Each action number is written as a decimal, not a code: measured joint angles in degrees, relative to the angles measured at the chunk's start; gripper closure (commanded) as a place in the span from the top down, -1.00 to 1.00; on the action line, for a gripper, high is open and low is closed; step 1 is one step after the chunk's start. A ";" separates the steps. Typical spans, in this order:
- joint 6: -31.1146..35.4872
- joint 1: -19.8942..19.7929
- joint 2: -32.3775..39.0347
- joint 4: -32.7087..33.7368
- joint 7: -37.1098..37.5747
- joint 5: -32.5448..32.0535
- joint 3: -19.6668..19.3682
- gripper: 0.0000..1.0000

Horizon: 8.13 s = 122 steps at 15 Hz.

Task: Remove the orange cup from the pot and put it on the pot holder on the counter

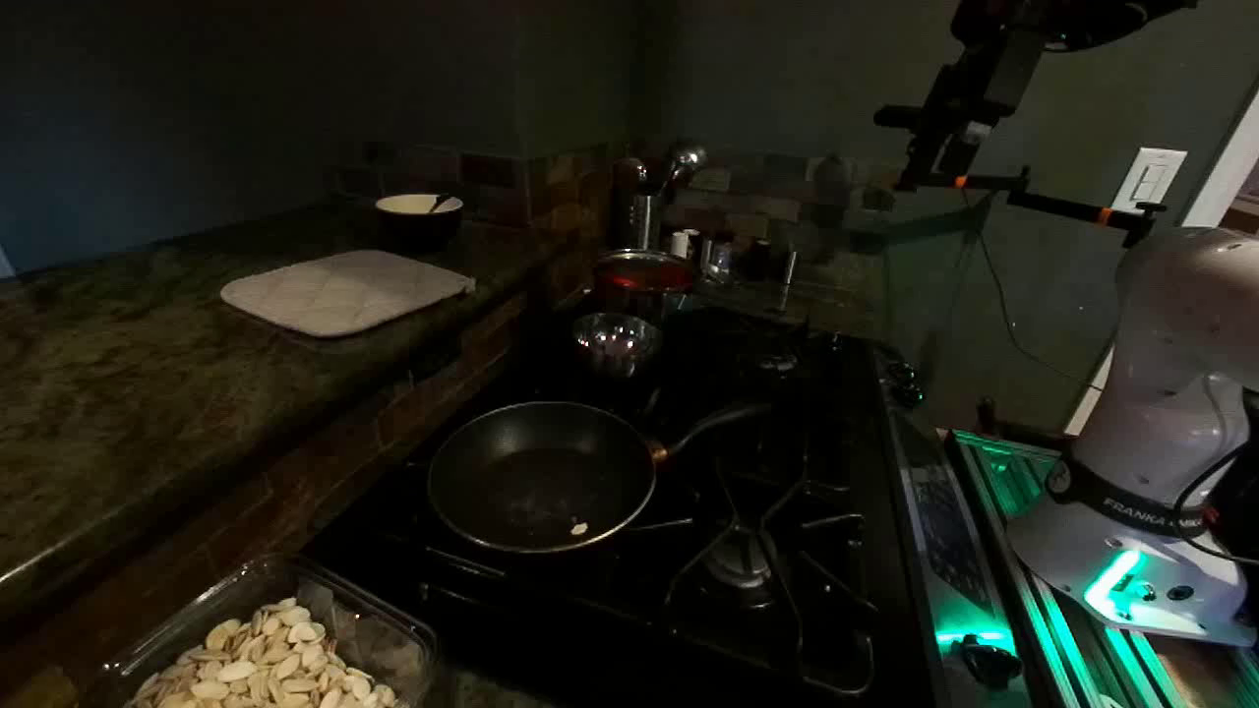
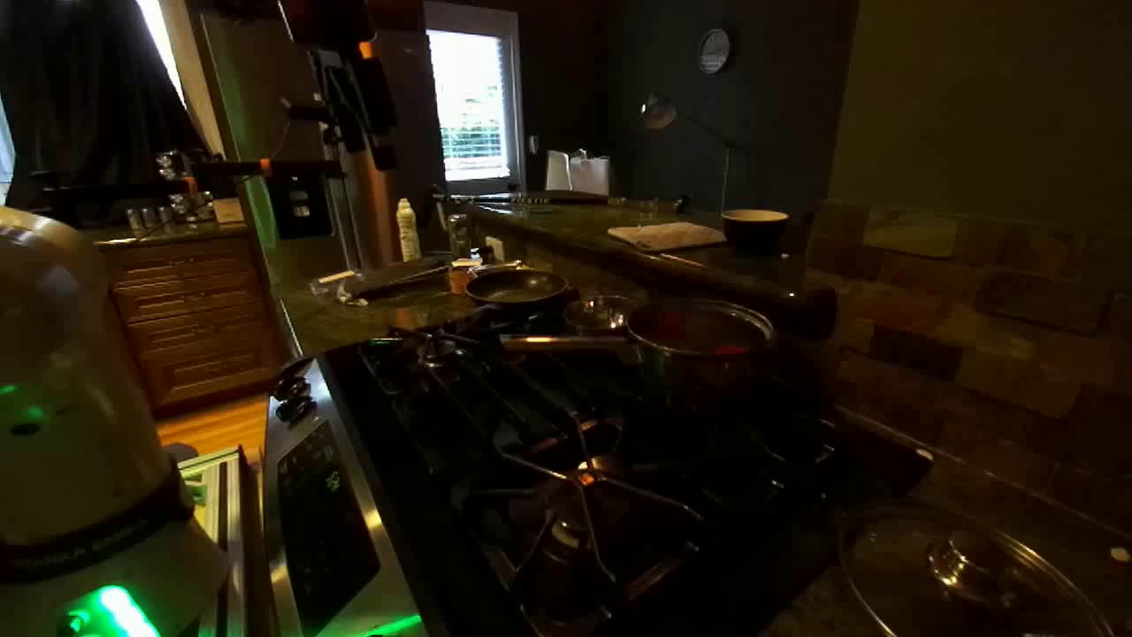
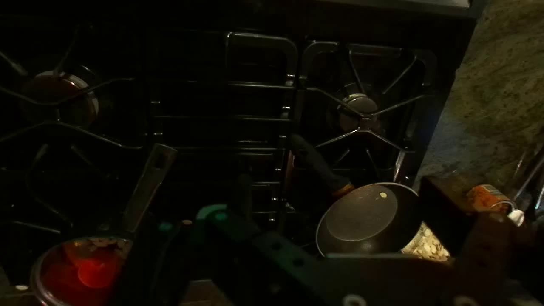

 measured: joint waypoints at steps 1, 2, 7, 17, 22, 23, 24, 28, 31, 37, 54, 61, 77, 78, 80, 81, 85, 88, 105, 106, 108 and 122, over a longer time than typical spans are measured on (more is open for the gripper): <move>0.00 0.00 0.01 0.00 0.00 0.00 0.00 1.00; 0.00 0.00 0.01 0.00 0.00 0.00 0.00 1.00; 0.00 0.00 0.01 0.00 0.00 0.00 0.00 1.00; 0.41 -0.25 0.29 0.08 0.00 -0.14 0.08 1.00; 6.77 -1.42 5.73 0.97 -0.24 -1.80 0.03 1.00; 8.36 -1.76 7.63 1.34 -0.50 -2.42 -0.07 1.00; 9.67 -2.17 9.84 1.95 -0.68 -3.25 -0.25 1.00; 13.77 -4.71 20.28 5.89 -1.44 -7.11 -1.76 1.00; 16.98 -6.59 28.31 9.99 -1.91 -9.12 -3.03 1.00; 22.51 -8.10 43.34 19.56 -2.94 -9.87 -4.04 1.00; 30.11 -11.28 67.21 31.71 3.20 -8.74 -4.50 1.00; 39.00 -11.53 70.08 29.26 6.86 -7.13 -4.52 0.67; 47.50 -11.52 72.29 25.54 14.05 -7.13 -5.82 -0.75; 47.55 -11.51 72.32 25.54 14.23 -7.13 -5.82 -0.80; 47.83 -11.43 72.30 25.55 14.29 -7.13 -5.82 -1.00; 47.92 -11.33 72.22 25.58 14.30 -7.16 -5.81 -1.00; 47.84 -10.64 70.33 25.67 14.30 -7.74 -5.72 -1.00; 44.96 -10.20 67.44 25.68 14.54 -10.09 -5.74 -1.00; 43.49 -10.06 66.06 24.60 15.35 -10.05 -4.91 0.67; 43.49 -10.06 66.22 24.61 15.35 -9.98 -4.91 0.73; 43.49 -10.06 66.39 24.67 15.35 -9.91 -4.91 0.72; 43.49 -10.06 66.40 24.70 15.35 -9.87 -4.91 0.73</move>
